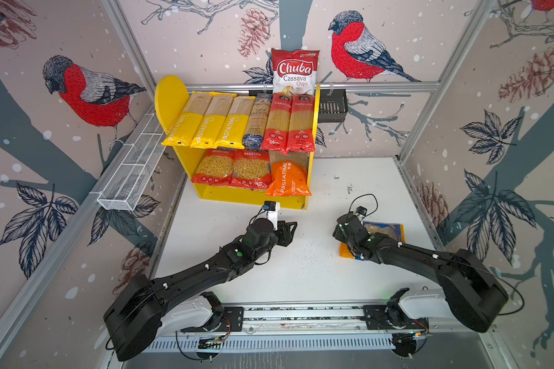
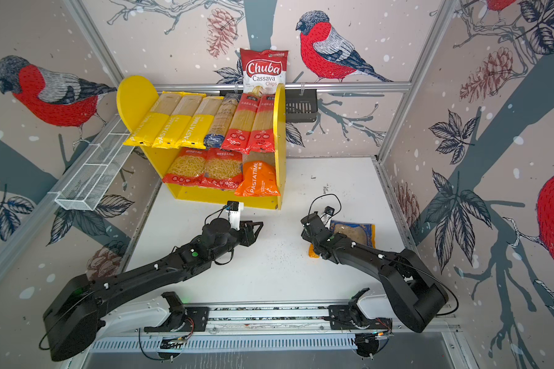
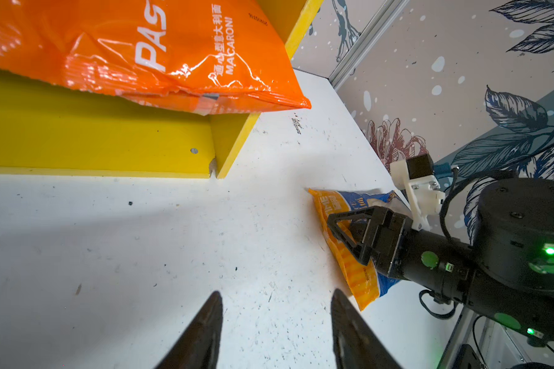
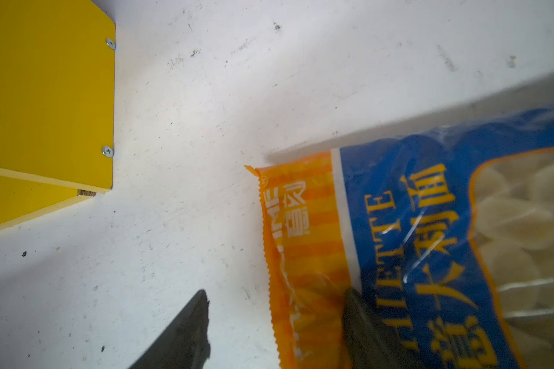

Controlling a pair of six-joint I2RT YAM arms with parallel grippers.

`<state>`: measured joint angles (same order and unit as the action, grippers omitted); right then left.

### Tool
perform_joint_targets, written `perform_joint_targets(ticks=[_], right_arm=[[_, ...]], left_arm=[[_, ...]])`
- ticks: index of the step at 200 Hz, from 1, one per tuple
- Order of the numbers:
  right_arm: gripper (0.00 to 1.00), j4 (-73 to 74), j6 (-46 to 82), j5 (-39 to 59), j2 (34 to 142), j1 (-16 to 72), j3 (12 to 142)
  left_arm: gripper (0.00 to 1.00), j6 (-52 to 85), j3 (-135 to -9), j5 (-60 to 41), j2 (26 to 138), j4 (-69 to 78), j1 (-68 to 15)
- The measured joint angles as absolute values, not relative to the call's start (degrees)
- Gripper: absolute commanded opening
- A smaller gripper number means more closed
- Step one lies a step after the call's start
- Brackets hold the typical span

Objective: Place and organize the pasta boxes and bags onto the shelf
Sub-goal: 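Grasp the blue Orecchiette bag's end with the right gripper while the left withdraws, then drag the Orecchiette bag toward the left gripper and grasp its other end with left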

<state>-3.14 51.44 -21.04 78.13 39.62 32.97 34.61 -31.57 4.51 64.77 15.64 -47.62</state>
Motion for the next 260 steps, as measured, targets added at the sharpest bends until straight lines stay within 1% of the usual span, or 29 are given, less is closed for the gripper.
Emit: perform_joint_targets(ticks=[30, 63, 88, 109, 123, 138, 170, 191, 210, 234, 260], right_arm=[[0.65, -0.21, 54.19, -19.03, 80.53, 45.32, 34.59], [0.65, 5.69, 58.39, -15.44, 86.00, 52.34, 38.26], [0.64, 8.49, 59.37, -8.88, 87.72, 53.93, 40.25], [0.65, 7.92, 58.50, -4.82, 85.17, 53.43, 40.49], [0.66, 6.79, 57.34, -3.79, 81.49, 51.20, 40.45], [0.66, 4.99, 55.59, -3.66, 76.44, 46.78, 39.31], [0.69, -1.10, 50.76, -4.38, 66.50, 31.86, 34.92], [0.72, -3.33, 47.51, -3.95, 63.66, 22.76, 31.57], [0.72, -5.06, 44.69, -1.48, 64.34, 16.99, 30.30], [0.69, -5.08, 42.50, 2.28, 66.92, 15.55, 29.93], [0.67, -4.45, 42.17, 4.75, 67.44, 18.81, 27.75]], left_arm=[[0.54, 35.66, -29.65, 4.51, 64.95, 16.82, -47.62], [0.54, 37.19, -27.14, 4.67, 63.31, 17.23, -47.62], [0.54, 37.30, -26.13, 5.15, 60.99, 16.82, -47.62], [0.54, 37.50, -25.06, 6.17, 59.09, 16.10, -47.64], [0.54, 37.50, -24.36, 6.20, 58.46, 15.66, -47.66], [0.54, 37.54, -23.88, 6.20, 58.46, 15.55, -47.72], [0.54, 38.20, -23.79, 6.15, 61.23, 16.05, -50.85], [0.54, 39.09, -24.05, 6.04, 64.69, 17.17, -53.95], [0.54, 40.16, -24.56, 6.04, 67.44, 18.11, -56.16], [0.54, 40.49, -24.99, 6.26, 68.51, 18.61, -57.14], [0.54, 40.56, -25.19, 7.84, 67.55, 18.52, -57.23]])
